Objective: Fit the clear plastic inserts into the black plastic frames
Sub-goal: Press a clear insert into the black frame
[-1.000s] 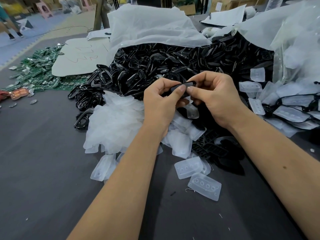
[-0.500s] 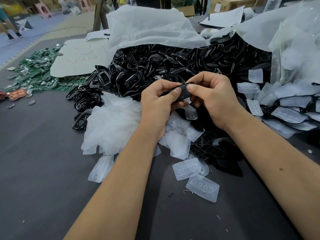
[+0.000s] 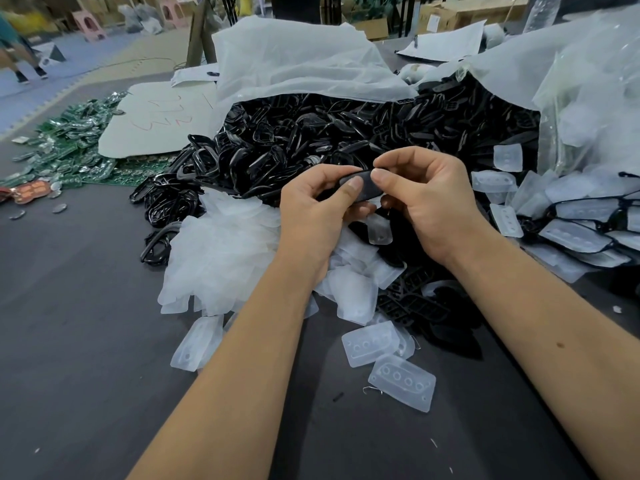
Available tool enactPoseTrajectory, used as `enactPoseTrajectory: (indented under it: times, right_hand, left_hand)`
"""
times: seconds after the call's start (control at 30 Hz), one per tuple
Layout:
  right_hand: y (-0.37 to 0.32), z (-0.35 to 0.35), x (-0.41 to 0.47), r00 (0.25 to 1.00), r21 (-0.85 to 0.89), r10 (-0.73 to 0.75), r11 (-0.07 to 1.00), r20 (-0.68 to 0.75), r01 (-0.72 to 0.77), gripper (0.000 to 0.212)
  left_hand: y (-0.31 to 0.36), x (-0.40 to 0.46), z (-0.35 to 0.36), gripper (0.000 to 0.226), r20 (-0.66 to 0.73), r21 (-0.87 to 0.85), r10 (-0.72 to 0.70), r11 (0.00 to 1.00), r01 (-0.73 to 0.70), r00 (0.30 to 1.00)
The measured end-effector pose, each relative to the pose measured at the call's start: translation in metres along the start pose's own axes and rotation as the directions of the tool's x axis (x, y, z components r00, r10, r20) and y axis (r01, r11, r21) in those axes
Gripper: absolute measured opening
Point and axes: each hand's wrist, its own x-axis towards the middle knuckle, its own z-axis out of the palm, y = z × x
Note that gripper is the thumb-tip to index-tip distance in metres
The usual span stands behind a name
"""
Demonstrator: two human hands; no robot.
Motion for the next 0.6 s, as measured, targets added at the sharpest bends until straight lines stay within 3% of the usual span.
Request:
enactPoseTrajectory:
  times: [0.2,0.6]
  right_hand:
    - [0.0003,-0.0005,0.0006,0.995,0.037,0.016,0.999,-0.096,-0.013,0.016]
    - [0.0008,0.0033,0.0017,0.999,-0.053,0.030,0.998,-0.033,-0.032,0.010]
  left_hand:
    - [0.0003,0.0003,-0.0006,0.019,-0.053,-0.032,-0.029,0.999,0.027,0.998]
    - [0.0038,0.0003,-0.0004,0.021,-0.088,-0.086,-0.085,0.993,0.078,0.992]
